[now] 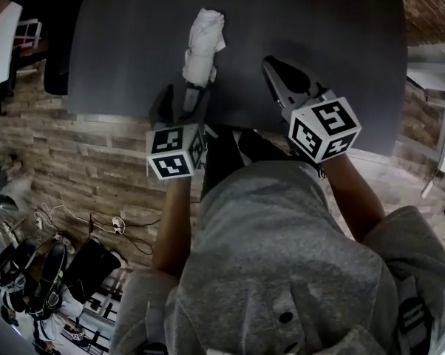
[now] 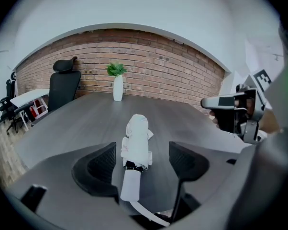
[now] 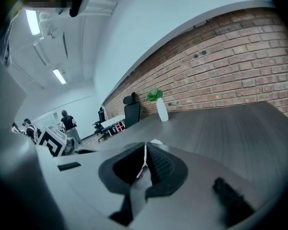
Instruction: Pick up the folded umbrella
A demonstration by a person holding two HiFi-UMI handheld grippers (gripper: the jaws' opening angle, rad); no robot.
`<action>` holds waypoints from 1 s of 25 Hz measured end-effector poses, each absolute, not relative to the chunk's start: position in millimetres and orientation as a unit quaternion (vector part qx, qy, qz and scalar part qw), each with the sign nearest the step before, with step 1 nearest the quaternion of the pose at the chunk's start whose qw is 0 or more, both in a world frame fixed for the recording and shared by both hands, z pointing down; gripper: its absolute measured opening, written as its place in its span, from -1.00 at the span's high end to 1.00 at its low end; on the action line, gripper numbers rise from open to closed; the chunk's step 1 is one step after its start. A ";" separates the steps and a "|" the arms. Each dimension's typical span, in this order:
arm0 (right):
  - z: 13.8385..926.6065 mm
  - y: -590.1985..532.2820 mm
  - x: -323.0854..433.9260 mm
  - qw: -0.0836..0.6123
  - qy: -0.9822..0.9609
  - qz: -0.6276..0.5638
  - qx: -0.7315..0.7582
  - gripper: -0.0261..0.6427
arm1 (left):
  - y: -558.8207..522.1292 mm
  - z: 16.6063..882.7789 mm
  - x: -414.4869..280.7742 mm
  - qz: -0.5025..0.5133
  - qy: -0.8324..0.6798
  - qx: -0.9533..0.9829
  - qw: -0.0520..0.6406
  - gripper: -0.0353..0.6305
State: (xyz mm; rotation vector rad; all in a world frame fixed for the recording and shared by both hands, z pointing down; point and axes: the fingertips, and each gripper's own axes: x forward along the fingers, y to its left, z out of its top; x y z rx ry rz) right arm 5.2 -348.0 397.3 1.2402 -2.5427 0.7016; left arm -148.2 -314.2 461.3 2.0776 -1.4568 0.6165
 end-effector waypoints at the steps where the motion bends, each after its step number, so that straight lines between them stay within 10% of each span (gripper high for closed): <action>1: 399.7 -349.1 4.4 0.116 -0.865 0.241 0.425 0.85 | -317.9 466.7 -148.8 0.232 -0.535 0.769 0.262 -0.11; 25: 429.7 -354.2 5.1 0.156 -0.838 0.266 0.451 0.85 | -356.5 546.1 -144.3 0.297 -0.504 0.747 0.316 -0.19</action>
